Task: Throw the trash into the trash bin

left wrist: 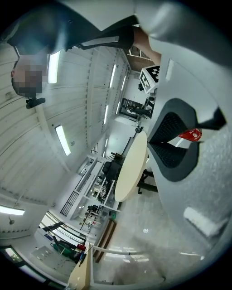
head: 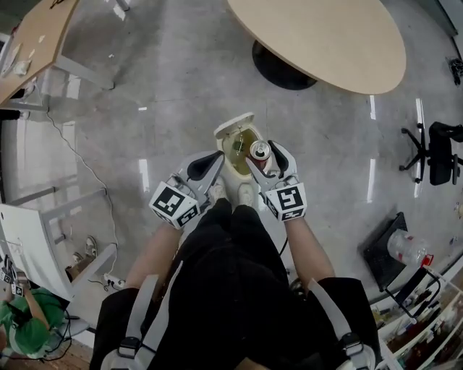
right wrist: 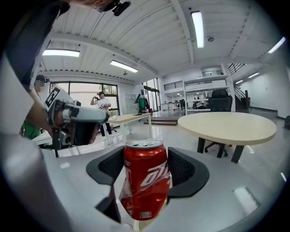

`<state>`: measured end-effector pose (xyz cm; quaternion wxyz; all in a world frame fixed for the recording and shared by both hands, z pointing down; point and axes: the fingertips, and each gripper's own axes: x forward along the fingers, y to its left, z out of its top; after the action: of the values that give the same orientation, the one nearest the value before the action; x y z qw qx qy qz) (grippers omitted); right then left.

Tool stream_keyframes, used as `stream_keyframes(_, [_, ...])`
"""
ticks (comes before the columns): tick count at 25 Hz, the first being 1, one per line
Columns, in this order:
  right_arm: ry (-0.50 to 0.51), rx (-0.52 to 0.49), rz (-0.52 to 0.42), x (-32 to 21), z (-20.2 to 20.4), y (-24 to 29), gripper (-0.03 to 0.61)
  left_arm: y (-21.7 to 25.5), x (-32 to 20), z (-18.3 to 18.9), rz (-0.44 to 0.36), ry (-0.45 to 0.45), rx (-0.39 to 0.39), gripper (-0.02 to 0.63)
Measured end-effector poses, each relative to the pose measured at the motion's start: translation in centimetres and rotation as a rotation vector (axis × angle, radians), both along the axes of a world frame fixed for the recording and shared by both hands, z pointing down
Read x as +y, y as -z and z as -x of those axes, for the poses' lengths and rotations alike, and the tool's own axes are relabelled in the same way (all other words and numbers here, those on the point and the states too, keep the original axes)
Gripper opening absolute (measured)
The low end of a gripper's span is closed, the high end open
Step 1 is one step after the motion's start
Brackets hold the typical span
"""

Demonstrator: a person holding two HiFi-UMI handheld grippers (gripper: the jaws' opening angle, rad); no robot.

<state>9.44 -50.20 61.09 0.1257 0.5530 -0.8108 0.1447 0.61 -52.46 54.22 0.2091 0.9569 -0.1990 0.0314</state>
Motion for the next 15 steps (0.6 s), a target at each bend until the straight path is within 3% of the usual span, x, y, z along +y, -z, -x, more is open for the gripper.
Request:
stream_keyframes(9, [0.035,0.018,0.144,-0.5,-0.1,-8.2,0.305,-5.7,-0.5,-0.8,0.099,0.011,-0.053,0.002])
stream_keyframes(15, [0.098,0.014,0.217,-0.7,1.3,-11.6,0.308,-7.6,1.0,-0.4,0.140,0.018,-0.048,0.002])
